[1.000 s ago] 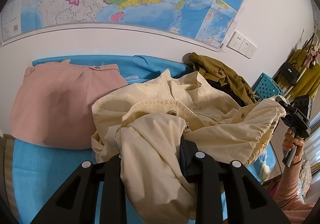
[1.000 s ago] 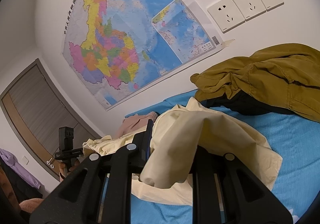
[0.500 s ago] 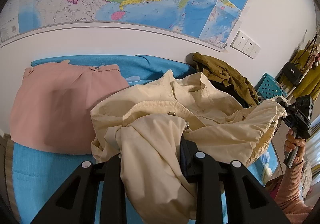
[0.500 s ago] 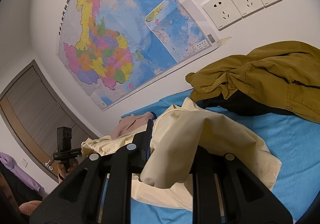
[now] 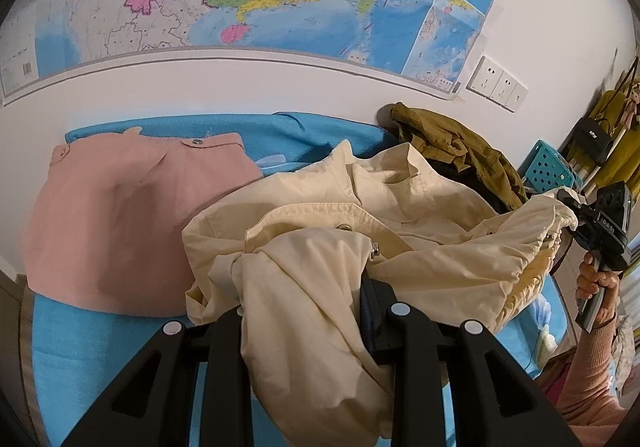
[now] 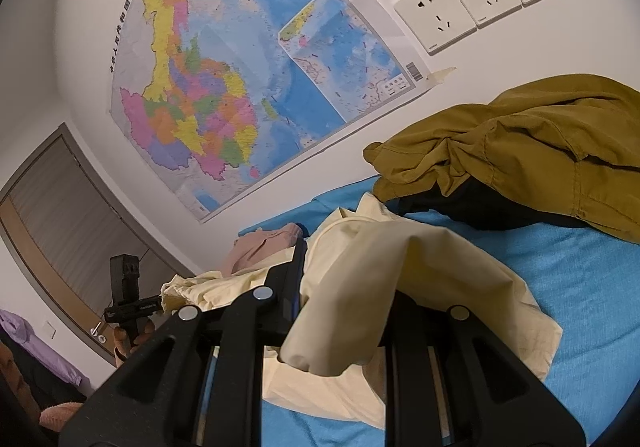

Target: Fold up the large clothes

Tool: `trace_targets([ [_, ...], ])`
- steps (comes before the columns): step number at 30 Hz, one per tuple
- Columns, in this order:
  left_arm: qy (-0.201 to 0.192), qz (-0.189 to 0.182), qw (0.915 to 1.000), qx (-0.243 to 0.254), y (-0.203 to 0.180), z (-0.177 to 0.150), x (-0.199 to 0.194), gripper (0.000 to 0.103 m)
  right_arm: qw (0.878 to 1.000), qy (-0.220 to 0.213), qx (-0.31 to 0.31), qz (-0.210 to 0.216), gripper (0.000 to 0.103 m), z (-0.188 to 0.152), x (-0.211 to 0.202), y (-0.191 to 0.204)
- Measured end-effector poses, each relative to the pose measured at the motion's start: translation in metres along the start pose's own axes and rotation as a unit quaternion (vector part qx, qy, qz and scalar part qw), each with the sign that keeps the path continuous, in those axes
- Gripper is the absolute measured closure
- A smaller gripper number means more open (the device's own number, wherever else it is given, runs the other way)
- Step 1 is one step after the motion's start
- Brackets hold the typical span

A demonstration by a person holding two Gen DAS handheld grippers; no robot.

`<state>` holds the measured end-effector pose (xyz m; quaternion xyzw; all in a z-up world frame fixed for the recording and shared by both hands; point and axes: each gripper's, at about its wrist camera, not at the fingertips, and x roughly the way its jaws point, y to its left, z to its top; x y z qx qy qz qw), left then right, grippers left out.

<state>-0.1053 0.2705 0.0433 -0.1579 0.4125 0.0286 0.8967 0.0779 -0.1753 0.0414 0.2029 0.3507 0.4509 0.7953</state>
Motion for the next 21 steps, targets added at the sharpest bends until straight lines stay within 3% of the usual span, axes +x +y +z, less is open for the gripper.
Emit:
trace_targets([
  [21, 0.001, 0.009, 0.9999, 0.009, -0.002, 0.004, 0.008, 0.076, 1.0, 0.005, 0.013, -0.008, 0.086, 0.003, 0.011, -0.015],
])
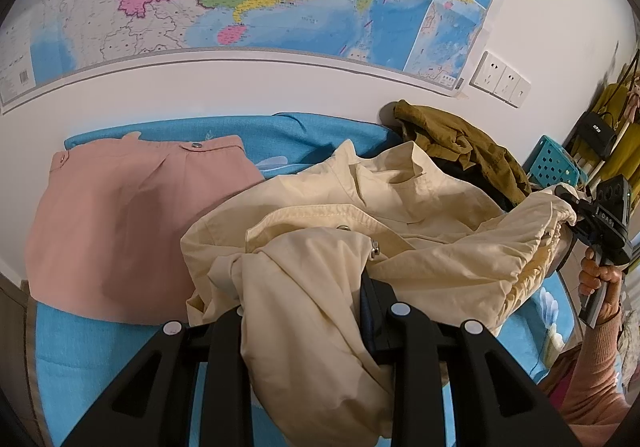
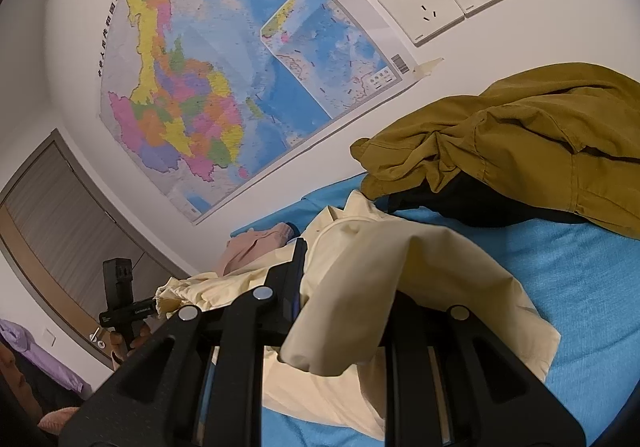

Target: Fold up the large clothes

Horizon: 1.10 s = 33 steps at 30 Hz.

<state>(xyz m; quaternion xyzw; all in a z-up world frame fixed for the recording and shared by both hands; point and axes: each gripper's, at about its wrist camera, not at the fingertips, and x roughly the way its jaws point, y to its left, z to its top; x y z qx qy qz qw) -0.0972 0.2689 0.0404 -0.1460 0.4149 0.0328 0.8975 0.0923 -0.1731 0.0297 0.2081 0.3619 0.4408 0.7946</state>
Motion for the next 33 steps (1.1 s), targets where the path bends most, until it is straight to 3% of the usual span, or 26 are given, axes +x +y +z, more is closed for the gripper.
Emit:
trace_targets([
  [33, 0.029, 0.015, 0.9993, -0.019, 0.008, 0.022, 0.033, 0.076, 1.0, 0.017, 0.021, -0.014, 0.086, 0.015, 0.029, -0.023],
])
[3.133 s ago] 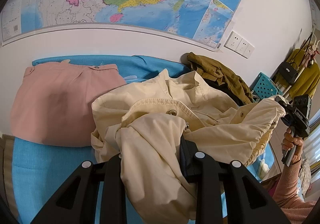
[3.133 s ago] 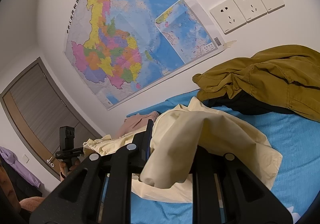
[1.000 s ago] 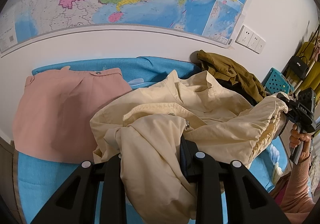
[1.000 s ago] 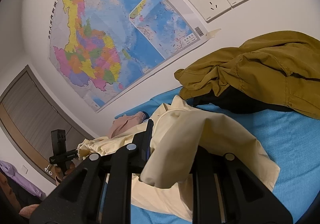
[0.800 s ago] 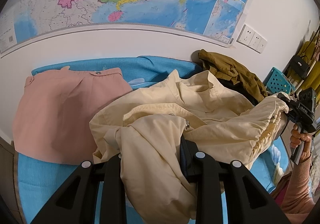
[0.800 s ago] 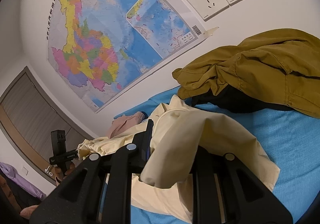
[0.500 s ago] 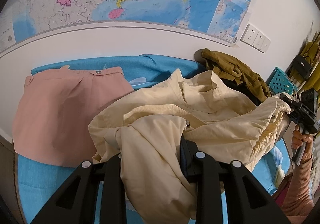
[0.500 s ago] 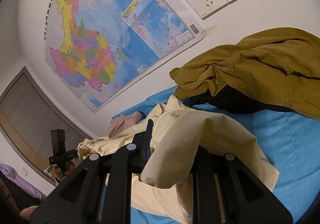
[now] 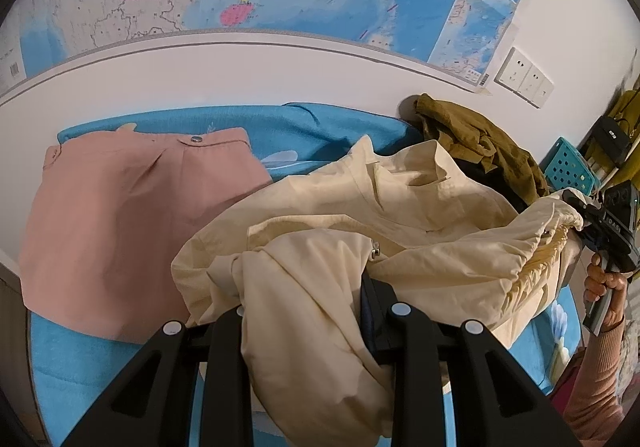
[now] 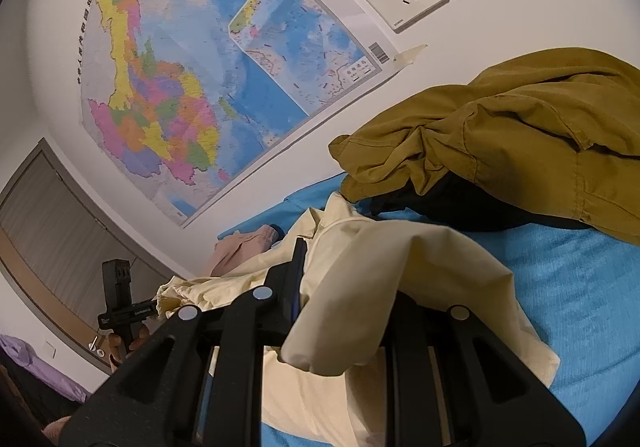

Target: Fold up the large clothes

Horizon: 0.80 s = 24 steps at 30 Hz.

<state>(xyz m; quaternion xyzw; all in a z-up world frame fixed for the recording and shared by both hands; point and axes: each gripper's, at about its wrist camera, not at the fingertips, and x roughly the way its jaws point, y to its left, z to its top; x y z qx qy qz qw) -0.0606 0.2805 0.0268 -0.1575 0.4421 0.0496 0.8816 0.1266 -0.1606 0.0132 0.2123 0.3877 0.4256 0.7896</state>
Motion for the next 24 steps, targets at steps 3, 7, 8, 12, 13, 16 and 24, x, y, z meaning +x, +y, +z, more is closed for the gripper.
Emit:
trace_targets([
  [3, 0.003, 0.002, 1.0, -0.002, 0.0, 0.003, 0.003, 0.076, 1.0, 0.002, 0.002, -0.001, 0.086, 0.001, 0.002, -0.002],
  [7, 0.006, 0.004, 1.0, -0.003, 0.001, 0.005, 0.007, 0.076, 1.0, 0.005, 0.003, -0.004, 0.086, 0.004, 0.006, -0.003],
  [8, 0.006, 0.005, 1.0, -0.003, 0.002, 0.005, 0.007, 0.076, 1.0, 0.006, 0.002, -0.005, 0.086, 0.005, 0.007, -0.003],
  [12, 0.008, 0.007, 0.9999, -0.004, 0.002, 0.006, 0.009, 0.076, 1.0, 0.007, 0.003, -0.005, 0.086, 0.006, 0.009, -0.004],
  [13, 0.009, 0.008, 0.9999, -0.003, 0.002, 0.006, 0.01, 0.076, 1.0, 0.007, 0.004, -0.005, 0.086, 0.007, 0.009, -0.005],
  [16, 0.009, 0.009, 0.9999, -0.002, 0.001, 0.007, 0.01, 0.076, 1.0, 0.008, 0.007, -0.006, 0.086, 0.007, 0.011, -0.006],
  [24, 0.011, 0.013, 0.9998, 0.001, 0.0, 0.009, 0.013, 0.076, 1.0, 0.011, 0.012, -0.009, 0.086, 0.008, 0.014, -0.01],
])
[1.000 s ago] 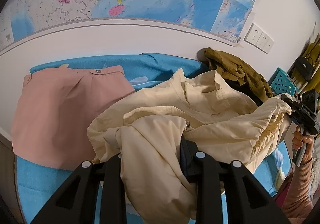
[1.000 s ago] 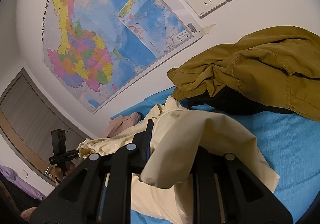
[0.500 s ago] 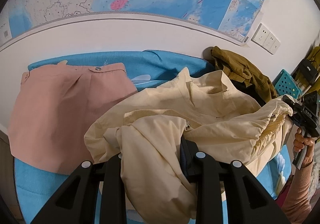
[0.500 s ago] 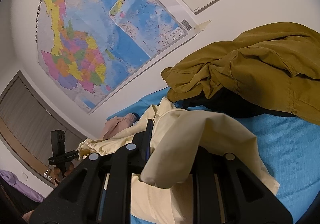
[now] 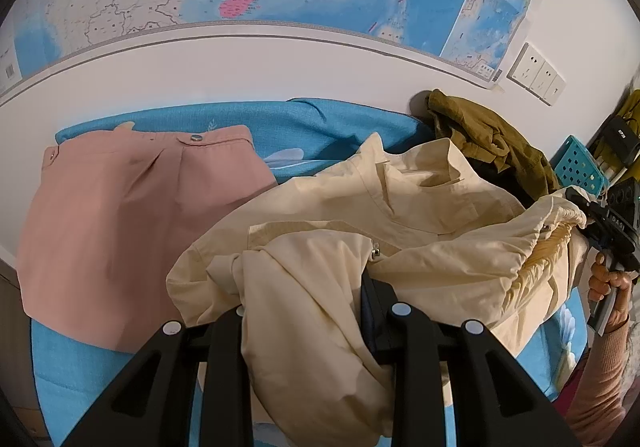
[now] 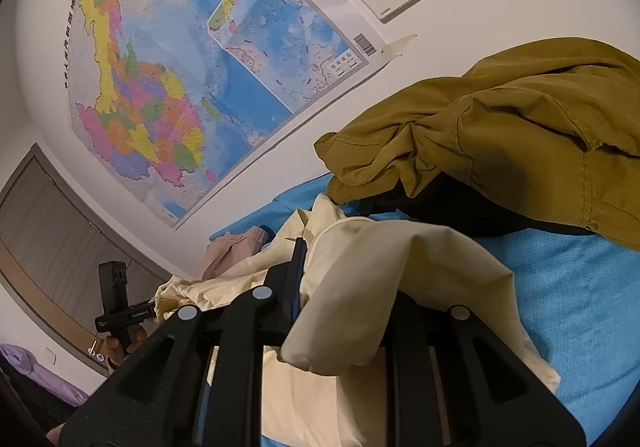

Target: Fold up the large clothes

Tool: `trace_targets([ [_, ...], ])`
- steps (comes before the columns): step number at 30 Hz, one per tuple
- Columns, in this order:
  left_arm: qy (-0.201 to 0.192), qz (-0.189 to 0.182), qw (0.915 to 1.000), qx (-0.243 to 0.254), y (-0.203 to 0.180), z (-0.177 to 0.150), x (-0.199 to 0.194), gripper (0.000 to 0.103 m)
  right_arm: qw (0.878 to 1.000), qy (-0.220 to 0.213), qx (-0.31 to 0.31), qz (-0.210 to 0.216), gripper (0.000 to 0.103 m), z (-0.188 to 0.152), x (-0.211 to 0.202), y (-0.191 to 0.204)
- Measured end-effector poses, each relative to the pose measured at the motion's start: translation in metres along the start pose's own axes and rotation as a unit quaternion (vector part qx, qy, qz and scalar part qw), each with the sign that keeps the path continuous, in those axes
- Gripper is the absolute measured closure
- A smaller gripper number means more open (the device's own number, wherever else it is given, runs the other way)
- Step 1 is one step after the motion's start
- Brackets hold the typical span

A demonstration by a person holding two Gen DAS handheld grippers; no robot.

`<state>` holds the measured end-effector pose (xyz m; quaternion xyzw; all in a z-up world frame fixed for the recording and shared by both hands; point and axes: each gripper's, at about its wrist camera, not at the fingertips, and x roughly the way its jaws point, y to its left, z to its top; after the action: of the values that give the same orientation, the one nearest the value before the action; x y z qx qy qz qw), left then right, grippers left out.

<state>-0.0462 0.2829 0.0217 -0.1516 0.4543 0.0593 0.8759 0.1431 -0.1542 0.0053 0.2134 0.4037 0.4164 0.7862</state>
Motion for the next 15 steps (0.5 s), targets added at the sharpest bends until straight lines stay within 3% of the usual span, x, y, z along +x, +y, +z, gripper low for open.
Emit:
trace_targets([
  [15, 0.004, 0.005, 1.0, -0.002, -0.0004, 0.004, 0.0046, 0.076, 1.0, 0.007, 0.004, -0.004, 0.086, 0.0048, 0.0068, -0.0038],
])
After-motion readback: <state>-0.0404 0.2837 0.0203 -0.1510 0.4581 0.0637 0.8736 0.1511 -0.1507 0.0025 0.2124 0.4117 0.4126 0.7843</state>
